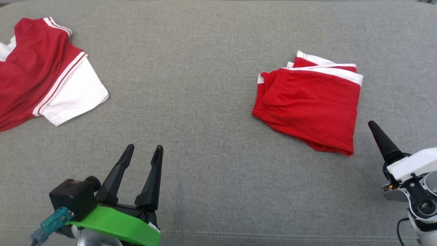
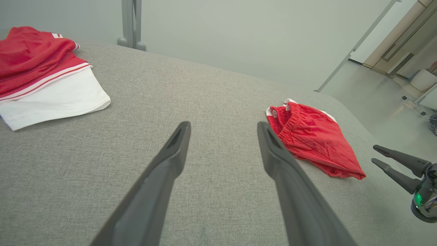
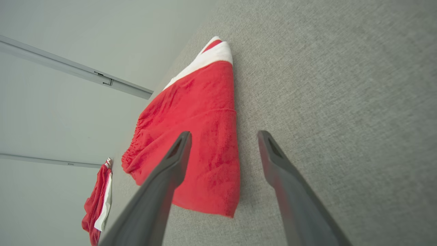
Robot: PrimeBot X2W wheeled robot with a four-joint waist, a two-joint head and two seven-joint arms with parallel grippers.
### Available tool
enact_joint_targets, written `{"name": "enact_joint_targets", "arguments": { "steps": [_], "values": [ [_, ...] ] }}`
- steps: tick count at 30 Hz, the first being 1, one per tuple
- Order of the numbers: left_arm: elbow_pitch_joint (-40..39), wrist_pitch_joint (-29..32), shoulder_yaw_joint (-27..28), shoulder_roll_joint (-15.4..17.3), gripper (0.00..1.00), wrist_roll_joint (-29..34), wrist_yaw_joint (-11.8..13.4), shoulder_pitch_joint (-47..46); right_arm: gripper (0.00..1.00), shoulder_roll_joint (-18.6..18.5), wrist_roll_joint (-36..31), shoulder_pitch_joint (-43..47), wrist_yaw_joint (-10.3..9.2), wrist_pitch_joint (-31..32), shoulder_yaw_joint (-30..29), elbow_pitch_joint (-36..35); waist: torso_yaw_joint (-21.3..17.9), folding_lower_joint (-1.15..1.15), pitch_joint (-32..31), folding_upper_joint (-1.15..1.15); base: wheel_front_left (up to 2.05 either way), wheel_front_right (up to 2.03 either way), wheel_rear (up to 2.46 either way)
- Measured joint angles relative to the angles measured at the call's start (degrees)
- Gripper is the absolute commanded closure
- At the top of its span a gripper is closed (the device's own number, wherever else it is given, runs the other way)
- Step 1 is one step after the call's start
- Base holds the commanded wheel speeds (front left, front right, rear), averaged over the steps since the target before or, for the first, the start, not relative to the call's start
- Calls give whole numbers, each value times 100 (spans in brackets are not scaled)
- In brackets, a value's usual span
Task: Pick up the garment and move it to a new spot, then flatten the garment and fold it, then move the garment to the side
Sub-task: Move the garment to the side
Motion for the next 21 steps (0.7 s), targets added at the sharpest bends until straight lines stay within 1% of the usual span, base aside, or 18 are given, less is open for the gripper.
{"name": "enact_joint_targets", "arguments": {
  "steps": [9,18,19,20,21],
  "values": [
    [-93,49,2,10,0,75,0,-50,0,21,107,-414,55,2,-47,268,247,0,300,0,0,0,0],
    [-36,48,-21,-18,0,79,0,-226,0,127,210,-790,212,3,-42,604,557,0,511,0,0,0,0],
    [-32,48,-19,-23,0,79,1,-235,12,126,209,-821,212,10,-25,627,589,0,524,0,0,0,0],
    [-29,47,-15,-25,0,79,0,-238,52,126,208,-865,215,11,-13,652,619,0,537,0,0,0,0],
    [-22,44,-13,-31,0,79,0,-238,70,123,208,-909,246,11,-10,667,648,0,550,0,0,0,0]
  ]
}}
